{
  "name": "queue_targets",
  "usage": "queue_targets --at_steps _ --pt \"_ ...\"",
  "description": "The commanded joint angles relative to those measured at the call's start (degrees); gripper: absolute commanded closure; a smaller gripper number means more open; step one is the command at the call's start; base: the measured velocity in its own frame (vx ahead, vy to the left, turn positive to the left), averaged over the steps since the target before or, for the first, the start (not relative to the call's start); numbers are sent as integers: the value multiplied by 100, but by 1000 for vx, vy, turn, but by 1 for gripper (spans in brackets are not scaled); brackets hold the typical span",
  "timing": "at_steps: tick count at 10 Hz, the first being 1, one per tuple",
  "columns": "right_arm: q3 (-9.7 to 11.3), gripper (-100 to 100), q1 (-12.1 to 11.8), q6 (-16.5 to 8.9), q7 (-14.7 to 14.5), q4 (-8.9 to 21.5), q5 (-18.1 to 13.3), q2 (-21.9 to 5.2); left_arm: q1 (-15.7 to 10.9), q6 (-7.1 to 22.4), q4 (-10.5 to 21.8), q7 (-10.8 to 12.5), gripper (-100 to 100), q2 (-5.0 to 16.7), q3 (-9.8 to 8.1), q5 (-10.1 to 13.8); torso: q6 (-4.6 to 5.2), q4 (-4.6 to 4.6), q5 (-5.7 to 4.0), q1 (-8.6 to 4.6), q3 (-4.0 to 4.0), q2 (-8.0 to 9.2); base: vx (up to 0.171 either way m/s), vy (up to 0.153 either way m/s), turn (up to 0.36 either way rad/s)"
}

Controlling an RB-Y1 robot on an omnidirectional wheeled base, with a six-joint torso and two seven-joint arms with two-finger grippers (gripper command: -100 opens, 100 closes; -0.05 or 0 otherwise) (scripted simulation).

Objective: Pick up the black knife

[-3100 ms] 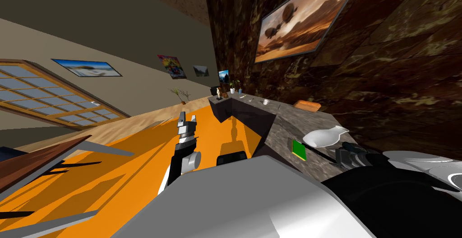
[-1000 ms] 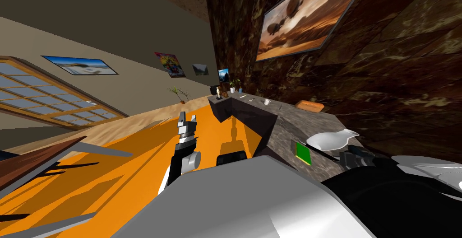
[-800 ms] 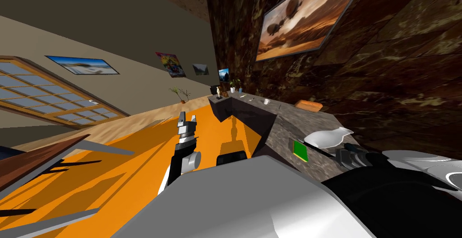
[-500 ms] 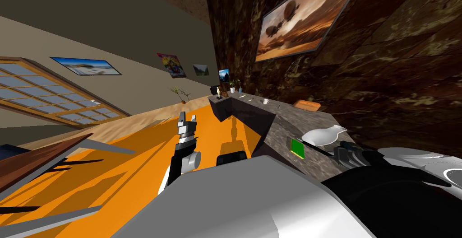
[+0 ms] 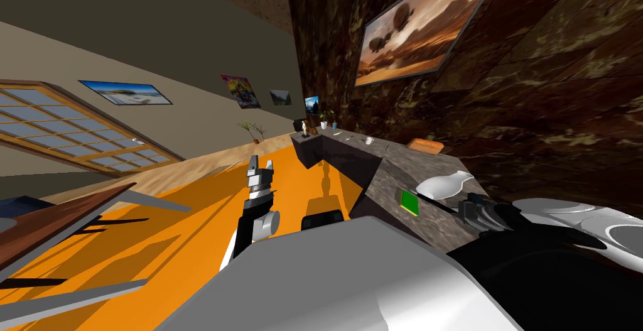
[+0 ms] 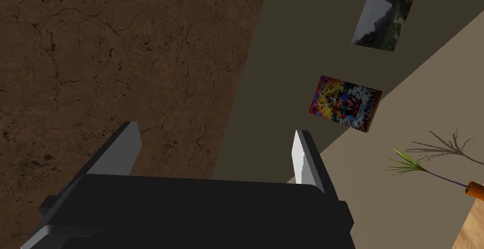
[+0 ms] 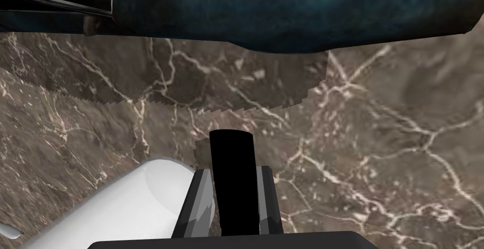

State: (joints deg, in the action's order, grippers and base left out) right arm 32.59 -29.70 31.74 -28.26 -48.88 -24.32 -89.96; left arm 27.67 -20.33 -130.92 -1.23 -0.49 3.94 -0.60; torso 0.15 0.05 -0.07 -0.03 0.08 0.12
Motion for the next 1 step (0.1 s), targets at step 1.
queue_targets --at_steps 1 --pt "0 0 0 0 0 0 0 0 0 0 0 0 0 0 0 0 0 0 0 0 0 0 0 0 0"
